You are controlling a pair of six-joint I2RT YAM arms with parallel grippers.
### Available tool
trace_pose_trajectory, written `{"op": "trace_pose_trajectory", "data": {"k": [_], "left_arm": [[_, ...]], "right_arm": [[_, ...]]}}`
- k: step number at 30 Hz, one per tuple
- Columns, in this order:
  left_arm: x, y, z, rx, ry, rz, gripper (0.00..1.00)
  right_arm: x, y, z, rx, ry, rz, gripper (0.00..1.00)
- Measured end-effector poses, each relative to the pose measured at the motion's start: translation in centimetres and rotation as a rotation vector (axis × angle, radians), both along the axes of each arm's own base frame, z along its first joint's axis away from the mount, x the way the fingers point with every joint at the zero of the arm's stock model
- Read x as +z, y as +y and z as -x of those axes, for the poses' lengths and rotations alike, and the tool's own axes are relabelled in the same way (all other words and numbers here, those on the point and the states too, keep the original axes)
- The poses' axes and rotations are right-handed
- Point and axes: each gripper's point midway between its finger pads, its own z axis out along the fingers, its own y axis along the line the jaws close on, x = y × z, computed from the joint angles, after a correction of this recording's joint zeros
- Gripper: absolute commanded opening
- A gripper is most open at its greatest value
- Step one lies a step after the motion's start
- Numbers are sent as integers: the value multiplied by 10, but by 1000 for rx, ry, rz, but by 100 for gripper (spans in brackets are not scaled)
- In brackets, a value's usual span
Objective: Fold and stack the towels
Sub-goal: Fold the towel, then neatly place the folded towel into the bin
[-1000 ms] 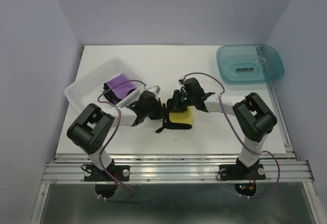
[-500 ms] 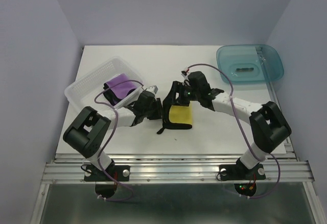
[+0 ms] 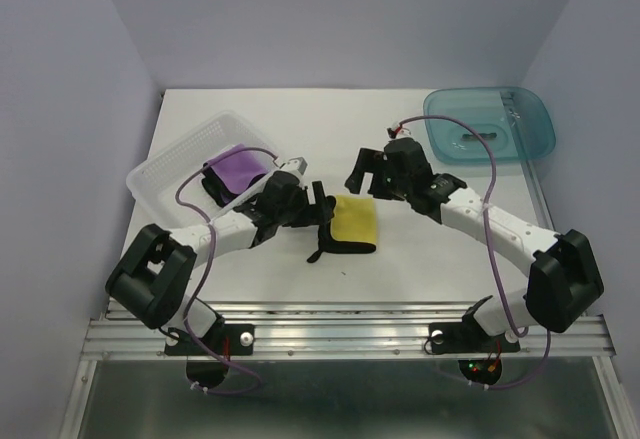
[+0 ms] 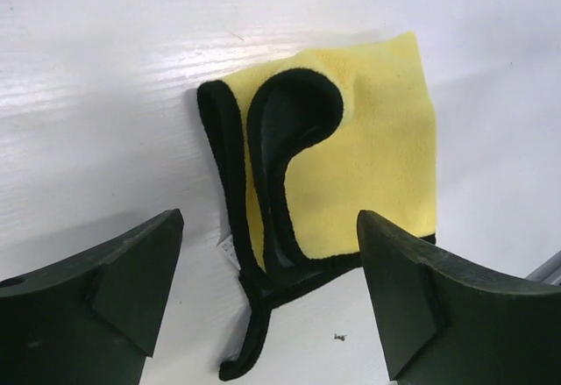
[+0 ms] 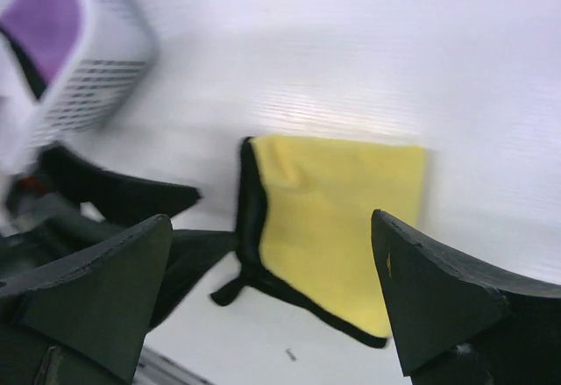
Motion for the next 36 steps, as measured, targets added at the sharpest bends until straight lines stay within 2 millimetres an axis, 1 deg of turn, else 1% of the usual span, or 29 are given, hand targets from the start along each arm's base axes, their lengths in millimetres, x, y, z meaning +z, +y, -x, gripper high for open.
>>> {"op": "trace_pose_trajectory", "data": {"k": [1, 3, 6, 7, 8, 10, 12, 15, 17, 18, 23, 26, 27, 31, 32, 33, 36], "left_arm": [[2, -1, -2, -2, -5, -5, 94], [7, -2, -7, -4, -17, -19, 94], [20, -13, -29, -5, -56, -39, 94], [21, -15, -33, -7, -62, -42, 94], [24, -20, -41, -13, -77, -48, 94], [23, -26, -46, -25, -84, -60, 94], [16, -30, -46, -46, -77, -82, 94], [2, -31, -43, -66, -54, -115, 92], [-8, -30, -39, -77, -30, -142, 86], [-11, -28, -39, -75, -25, -155, 85], [-23, -23, -46, -46, -7, -213, 80], [-28, -22, -50, -32, 0, -233, 69], [-29, -22, -51, -29, 1, -237, 61], [-36, -21, -52, -23, 17, -250, 45], [-37, -20, -51, -24, 23, -253, 43], [-38, -20, -50, -24, 26, -253, 36], [-38, -22, -49, -31, 27, -238, 36]], "right_arm": [[-9, -11, -4, -50, 7, 51, 100], [-30, -29, -4, -113, 50, 147, 100], [-38, -44, -5, -161, 58, 207, 100], [-38, -47, -6, -172, 54, 217, 100], [-38, -49, -8, -181, 50, 223, 100], [-39, -52, -9, -194, 48, 236, 100], [-42, -55, -11, -203, 52, 244, 100], [-49, -60, -15, -216, 67, 256, 100], [-53, -65, -17, -227, 79, 261, 100], [-54, -66, -17, -230, 82, 261, 100], [-58, -72, -19, -241, 93, 259, 100], [-62, -74, -18, -240, 106, 257, 100], [-63, -75, -18, -238, 109, 257, 100], [-66, -75, -17, -233, 121, 254, 100], [-66, -75, -17, -233, 122, 254, 100], [-68, -76, -17, -234, 125, 254, 100], [-71, -77, -16, -231, 135, 254, 100]]}}
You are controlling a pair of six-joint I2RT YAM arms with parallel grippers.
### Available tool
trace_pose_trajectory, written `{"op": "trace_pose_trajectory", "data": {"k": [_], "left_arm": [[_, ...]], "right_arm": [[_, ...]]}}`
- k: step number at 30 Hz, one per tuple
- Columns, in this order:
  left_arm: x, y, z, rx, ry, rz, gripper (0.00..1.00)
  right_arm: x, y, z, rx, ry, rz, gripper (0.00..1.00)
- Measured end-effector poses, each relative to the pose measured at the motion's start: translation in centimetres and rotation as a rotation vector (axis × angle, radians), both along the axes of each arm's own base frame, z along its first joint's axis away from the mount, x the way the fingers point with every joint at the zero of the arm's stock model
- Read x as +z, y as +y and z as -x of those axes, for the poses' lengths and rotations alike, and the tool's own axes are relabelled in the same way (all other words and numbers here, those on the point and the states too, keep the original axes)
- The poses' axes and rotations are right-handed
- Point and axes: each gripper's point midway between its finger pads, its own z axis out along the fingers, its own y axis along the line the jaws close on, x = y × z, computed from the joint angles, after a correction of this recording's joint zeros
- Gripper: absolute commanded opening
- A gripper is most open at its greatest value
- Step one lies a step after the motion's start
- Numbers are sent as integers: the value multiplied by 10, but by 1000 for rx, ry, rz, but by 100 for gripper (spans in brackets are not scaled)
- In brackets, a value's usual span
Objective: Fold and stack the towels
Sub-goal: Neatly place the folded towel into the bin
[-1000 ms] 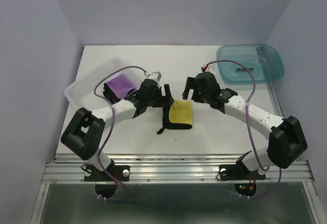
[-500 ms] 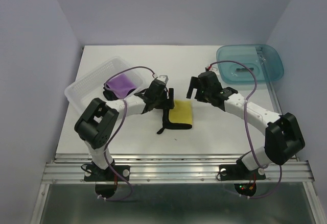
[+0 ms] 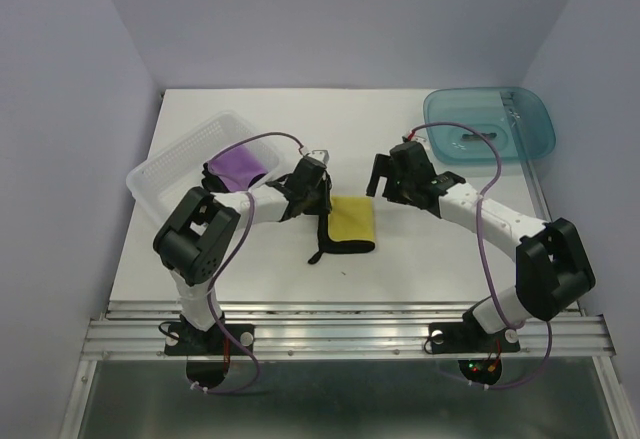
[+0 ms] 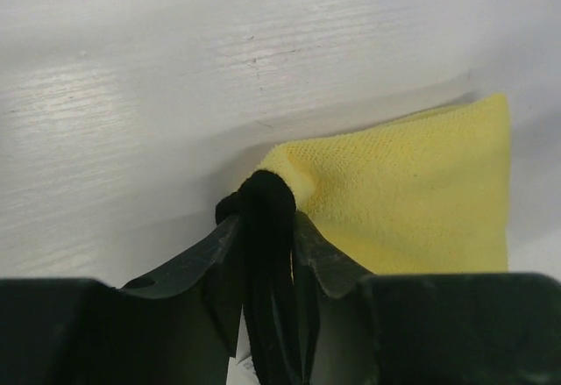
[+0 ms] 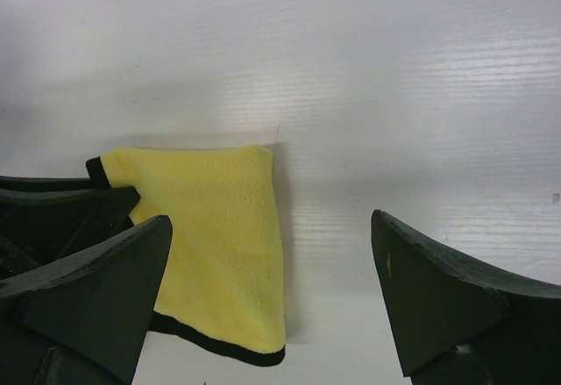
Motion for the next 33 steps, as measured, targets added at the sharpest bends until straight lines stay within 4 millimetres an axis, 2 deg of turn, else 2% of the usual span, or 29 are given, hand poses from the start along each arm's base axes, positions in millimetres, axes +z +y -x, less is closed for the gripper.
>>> {"op": "trace_pose_trajectory", "data": {"k": [5, 8, 9, 10, 11, 17, 21, 23, 30, 33], "left_arm": [[-3, -3, 5, -21, 16, 27, 35], [-5, -5, 4, -26, 17, 35, 30], [-5, -6, 4, -26, 16, 40, 26], [-5, -7, 3, -27, 15, 42, 9], [-6, -7, 3, -25, 18, 45, 0], [-7, -8, 2, -25, 14, 44, 0], [-2, -2, -1, -18, -31, -6, 0], [6, 2, -3, -14, -70, -41, 0], [68, 18, -19, 22, -273, -93, 0], [88, 27, -24, 49, -336, -115, 0]], "right_arm": [[-1, 2, 1, 9, 8, -8, 100], [-2, 2, 1, 10, 8, -8, 100], [-1, 2, 1, 9, 9, -10, 100], [-2, 1, 1, 9, 9, -10, 100], [-2, 1, 1, 7, 9, -10, 100], [-12, -4, 7, 4, 25, 0, 100], [-9, -9, 11, 2, 11, -2, 100], [-6, -11, 13, 5, -1, -1, 100], [7, -22, 23, -3, -49, 5, 100], [12, -25, 24, -5, -69, 7, 100]]}}
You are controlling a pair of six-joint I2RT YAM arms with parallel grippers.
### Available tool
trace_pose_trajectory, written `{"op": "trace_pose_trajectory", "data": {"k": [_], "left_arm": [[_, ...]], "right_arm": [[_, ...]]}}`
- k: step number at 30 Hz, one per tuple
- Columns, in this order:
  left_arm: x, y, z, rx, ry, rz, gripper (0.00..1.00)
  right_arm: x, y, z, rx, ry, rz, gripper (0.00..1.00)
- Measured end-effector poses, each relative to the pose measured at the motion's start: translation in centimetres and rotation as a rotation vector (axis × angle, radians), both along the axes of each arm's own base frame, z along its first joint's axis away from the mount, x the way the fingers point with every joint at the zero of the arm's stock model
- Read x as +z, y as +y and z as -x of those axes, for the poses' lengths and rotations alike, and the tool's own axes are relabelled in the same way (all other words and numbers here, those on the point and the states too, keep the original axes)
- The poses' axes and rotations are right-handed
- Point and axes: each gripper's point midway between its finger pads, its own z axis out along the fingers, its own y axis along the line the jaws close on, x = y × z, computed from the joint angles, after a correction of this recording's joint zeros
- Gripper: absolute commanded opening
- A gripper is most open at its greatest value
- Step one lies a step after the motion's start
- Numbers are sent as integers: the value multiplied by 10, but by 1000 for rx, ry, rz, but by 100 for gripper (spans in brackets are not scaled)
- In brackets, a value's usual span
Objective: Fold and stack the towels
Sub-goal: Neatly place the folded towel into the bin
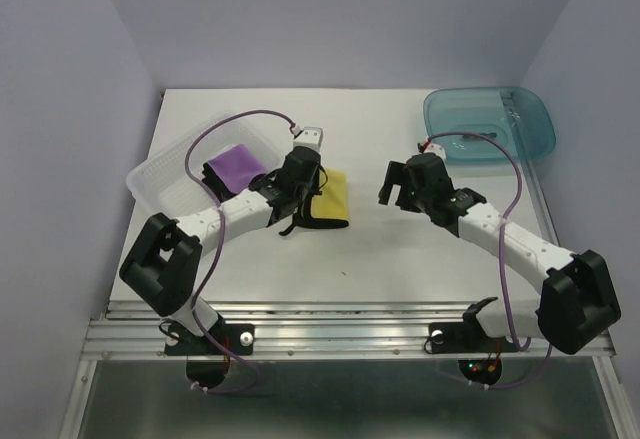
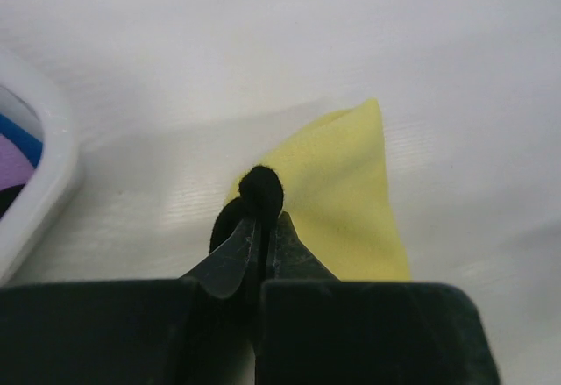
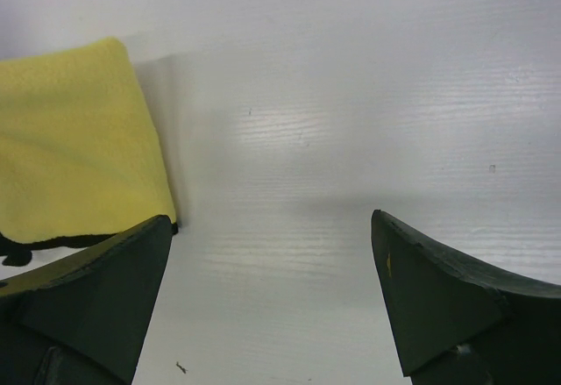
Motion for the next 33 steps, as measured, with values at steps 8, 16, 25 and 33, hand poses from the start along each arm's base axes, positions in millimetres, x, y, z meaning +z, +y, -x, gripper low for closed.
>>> {"op": "trace_pose_trajectory", "data": {"k": [8, 16, 25, 33], "left_arm": [[50, 26, -2, 51, -131, -46, 0], [100, 50, 4, 121, -239, -29, 0], [128, 78, -7, 244, -280, -23, 0], [127, 129, -26, 423, -262, 27, 0]], "right_arm": [[0, -5, 1, -1, -10, 20, 100], [0, -5, 2, 3, -9, 24, 100], [-1, -6, 5, 4, -12, 23, 100], [-1, -6, 5, 6, -11, 21, 100]]}}
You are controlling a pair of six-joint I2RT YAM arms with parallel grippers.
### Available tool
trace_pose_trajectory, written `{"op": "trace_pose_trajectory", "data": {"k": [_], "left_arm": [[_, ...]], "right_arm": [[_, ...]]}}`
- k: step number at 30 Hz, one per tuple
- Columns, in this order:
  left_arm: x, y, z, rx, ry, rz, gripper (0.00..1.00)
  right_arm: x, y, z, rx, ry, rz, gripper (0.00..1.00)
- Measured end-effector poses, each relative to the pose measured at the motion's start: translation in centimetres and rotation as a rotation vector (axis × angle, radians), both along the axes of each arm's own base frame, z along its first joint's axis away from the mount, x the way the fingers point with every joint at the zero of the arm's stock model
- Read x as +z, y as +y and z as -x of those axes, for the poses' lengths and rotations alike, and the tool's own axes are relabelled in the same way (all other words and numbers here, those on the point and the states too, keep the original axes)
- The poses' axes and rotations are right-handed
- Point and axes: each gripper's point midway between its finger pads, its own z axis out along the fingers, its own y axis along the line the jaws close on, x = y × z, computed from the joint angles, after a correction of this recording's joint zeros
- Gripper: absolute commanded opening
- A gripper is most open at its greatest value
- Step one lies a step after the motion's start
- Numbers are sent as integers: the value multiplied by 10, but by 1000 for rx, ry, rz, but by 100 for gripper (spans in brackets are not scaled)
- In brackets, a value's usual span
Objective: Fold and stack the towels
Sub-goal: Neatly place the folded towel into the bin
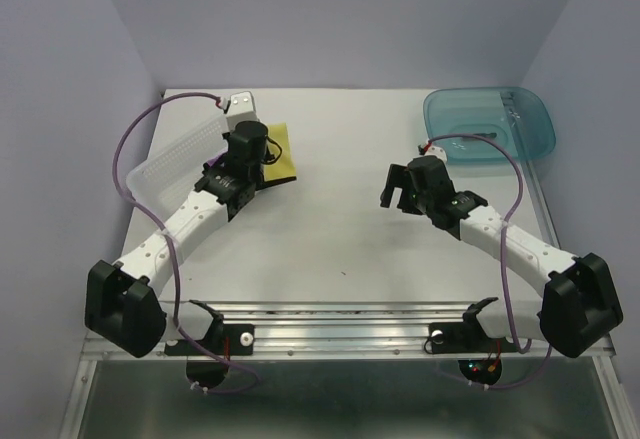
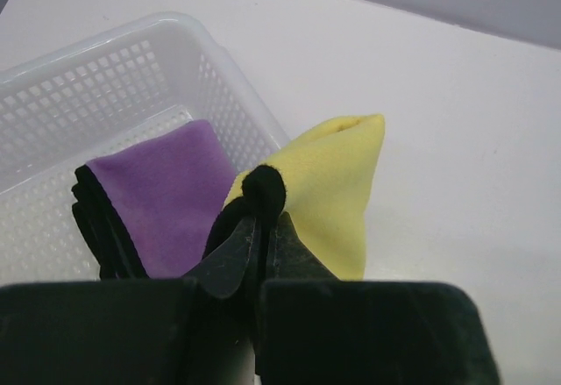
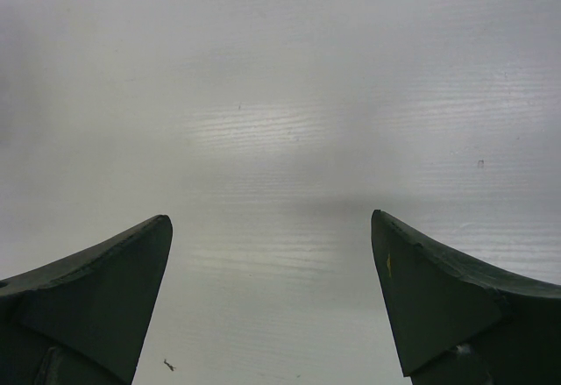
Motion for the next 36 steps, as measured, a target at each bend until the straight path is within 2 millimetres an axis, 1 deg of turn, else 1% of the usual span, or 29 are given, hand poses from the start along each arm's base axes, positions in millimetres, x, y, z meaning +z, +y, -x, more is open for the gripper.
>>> {"op": "trace_pose_trajectory", "data": {"k": [4, 8, 11, 15, 18, 23, 31, 36], "left_arm": [[-1, 28, -10, 88, -5, 46, 0], [-6, 45, -19, 145, -9, 74, 0], [-14, 47, -24, 149, 2, 87, 0], [-35, 48, -30, 147, 35, 100, 0], [-44, 51, -33, 157, 52, 106, 0], [-47, 60, -37, 184, 44, 127, 0], [-50, 79, -43, 230, 17, 162, 0], [-59, 90, -51, 249, 13, 185, 0]], "right_arm": [[0, 0, 0, 3, 1, 0, 100], [-4, 2, 0, 12, 12, -1, 100], [-8, 4, 1, 18, 25, 0, 100], [-9, 5, 1, 22, 29, -4, 100], [-9, 7, 0, 27, 27, -9, 100], [-10, 8, -1, 29, 26, -11, 100], [-11, 8, -1, 28, 28, -9, 100], [-14, 7, -1, 28, 37, 0, 100]]}}
